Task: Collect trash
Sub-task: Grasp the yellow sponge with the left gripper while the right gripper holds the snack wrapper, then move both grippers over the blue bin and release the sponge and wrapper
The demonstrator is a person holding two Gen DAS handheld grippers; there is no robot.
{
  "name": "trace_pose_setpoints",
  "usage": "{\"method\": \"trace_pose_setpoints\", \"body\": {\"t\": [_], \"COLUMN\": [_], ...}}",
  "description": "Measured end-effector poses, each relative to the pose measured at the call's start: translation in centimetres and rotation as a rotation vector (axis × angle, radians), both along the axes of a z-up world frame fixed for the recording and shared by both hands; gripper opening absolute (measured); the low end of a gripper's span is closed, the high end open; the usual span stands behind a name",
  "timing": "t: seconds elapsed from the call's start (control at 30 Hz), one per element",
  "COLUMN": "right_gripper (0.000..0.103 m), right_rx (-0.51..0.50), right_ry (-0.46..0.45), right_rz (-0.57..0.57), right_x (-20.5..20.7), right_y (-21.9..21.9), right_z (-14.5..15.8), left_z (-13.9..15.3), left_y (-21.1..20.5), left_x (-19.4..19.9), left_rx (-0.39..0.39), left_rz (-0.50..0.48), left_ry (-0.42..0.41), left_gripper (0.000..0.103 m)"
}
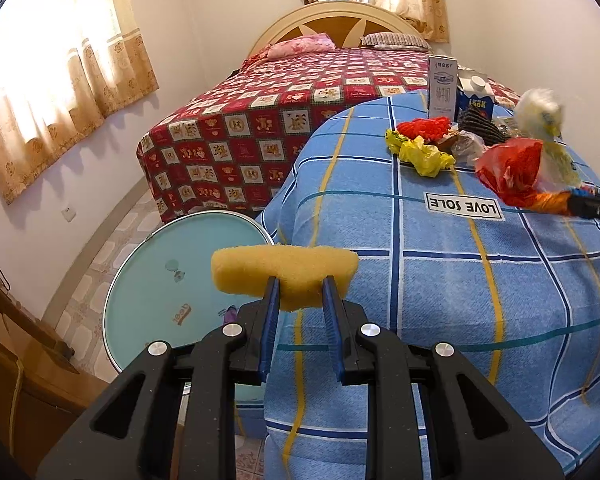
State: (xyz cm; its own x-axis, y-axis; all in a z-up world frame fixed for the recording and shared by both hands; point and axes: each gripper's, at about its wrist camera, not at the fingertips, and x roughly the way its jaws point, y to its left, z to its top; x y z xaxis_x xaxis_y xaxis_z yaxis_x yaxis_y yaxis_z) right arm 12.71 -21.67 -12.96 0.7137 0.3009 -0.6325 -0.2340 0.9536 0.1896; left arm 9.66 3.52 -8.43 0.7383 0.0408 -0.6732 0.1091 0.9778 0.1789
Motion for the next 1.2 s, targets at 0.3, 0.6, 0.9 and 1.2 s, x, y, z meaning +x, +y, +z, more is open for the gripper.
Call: {"method": "trace_pose_setpoints", "body": {"t": [0.3,0.6,0.9,1.2], "right_gripper": [0.021,0.022,0.022,0.022], "right_rx": [-0.061,-0.069,-0.082,-0.101], "right_ry": [-0.108,-0.145,-0.147,-0.132], "right_rz": [0.080,0.192,0.270,0.337], "right_x": [0.2,3.3,6.3,8.5], "right_y": [4.2,9.8,14.7,19.2], "right_z": [2.5,3.4,3.3,2.5], "left_z": [1.0,1.5,0.8,0.5], "left_y": [1.8,6.5,10.2,12.6], "left_x": [0.2,0.8,1.4,1.0], "left_rx": [0.028,0.035,0.050,0.082], "left_rz": [0.055,0.173,0.256,0.307], "left_ry": [-0.041,-0.048,-0.032,-0.028], "left_gripper": [0.022,0.022,0.022,0.022]}}
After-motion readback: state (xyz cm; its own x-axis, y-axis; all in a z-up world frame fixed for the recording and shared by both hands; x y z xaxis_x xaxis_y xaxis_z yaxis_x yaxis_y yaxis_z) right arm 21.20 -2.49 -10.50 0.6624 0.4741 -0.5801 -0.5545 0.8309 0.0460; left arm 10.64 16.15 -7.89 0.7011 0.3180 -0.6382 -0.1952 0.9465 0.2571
